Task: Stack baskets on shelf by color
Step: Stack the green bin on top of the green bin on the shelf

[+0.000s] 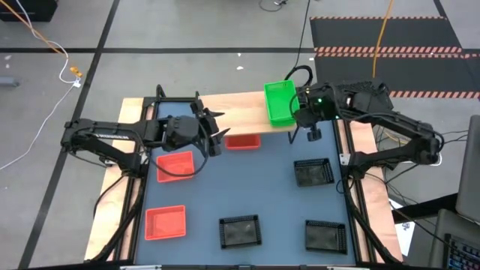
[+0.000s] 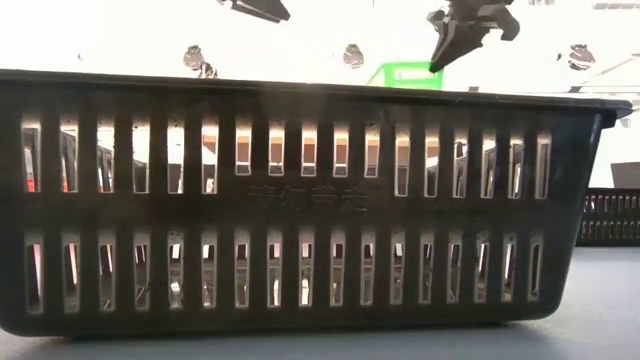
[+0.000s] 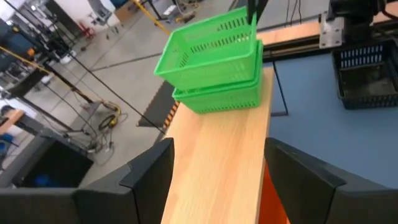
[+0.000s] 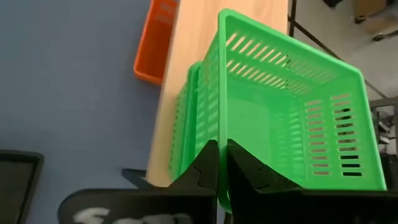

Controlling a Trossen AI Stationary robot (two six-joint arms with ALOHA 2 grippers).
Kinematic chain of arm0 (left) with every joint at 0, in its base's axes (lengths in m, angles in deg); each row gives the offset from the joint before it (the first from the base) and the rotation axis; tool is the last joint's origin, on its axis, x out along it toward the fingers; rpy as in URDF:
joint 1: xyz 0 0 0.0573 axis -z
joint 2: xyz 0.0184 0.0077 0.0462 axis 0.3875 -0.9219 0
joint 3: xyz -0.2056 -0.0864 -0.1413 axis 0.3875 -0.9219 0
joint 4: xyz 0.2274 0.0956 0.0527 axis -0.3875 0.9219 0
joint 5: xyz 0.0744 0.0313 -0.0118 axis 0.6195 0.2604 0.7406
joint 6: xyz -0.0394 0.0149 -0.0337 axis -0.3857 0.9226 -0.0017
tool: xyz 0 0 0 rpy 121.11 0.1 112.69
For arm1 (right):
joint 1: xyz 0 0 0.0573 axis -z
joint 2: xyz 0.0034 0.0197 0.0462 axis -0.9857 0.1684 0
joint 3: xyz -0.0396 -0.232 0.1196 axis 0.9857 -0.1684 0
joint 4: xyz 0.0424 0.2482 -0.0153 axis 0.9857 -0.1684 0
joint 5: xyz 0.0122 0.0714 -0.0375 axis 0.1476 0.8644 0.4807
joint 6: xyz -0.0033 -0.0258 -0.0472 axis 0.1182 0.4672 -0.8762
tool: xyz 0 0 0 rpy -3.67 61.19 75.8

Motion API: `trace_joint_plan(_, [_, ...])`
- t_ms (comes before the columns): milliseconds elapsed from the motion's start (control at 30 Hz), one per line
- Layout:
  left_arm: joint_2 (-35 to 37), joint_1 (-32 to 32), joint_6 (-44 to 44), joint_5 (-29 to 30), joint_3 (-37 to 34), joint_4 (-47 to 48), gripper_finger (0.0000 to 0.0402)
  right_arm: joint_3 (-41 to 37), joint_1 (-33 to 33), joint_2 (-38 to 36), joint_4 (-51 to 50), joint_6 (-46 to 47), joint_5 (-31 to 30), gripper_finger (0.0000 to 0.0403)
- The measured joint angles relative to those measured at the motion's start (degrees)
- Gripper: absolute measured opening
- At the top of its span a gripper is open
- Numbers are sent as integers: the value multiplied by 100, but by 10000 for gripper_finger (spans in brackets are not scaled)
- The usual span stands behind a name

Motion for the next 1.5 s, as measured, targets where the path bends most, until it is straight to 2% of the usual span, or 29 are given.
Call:
trace_joint_plan(367, [-4, 26, -274, -11, 0, 189, 253, 0, 110, 463, 85, 789, -10, 14])
trace_joint_plan(600, [-4, 15, -291, 79, -2, 280, 253, 0, 108, 355, 186, 950, -94, 102])
trace_joint_plan(767, [-4, 13, -283, 424, -2, 247, 253, 0, 74, 59, 449, 1596, -914, 148])
trace_joint_plan(900, [27, 20, -408, 445, -74, 225, 247, -40, -131, -203, 435, 2042, -367, 142])
trace_joint_plan(1000, [28, 22, -420, 443, -339, -66, 232, -361, -324, -353, 575, 2265, 143, 130])
trace_joint_plan(1133, [24, 22, -419, 440, -781, -567, 210, -1215, -507, -425, 1123, 2361, 145, 118])
trace_joint_plan(1267, [47, 22, -419, 435, -1061, -682, 191, -2015, -543, -363, 2194, 2225, 48, 114])
trace_joint_plan(1400, [121, 22, -425, 432, -1126, -522, 177, -2389, -545, -273, 3231, 1855, -428, 114])
trace_joint_plan(1500, [170, 16, -423, 431, -1126, -478, 168, -2481, -541, -155, 3706, 1639, -472, 114])
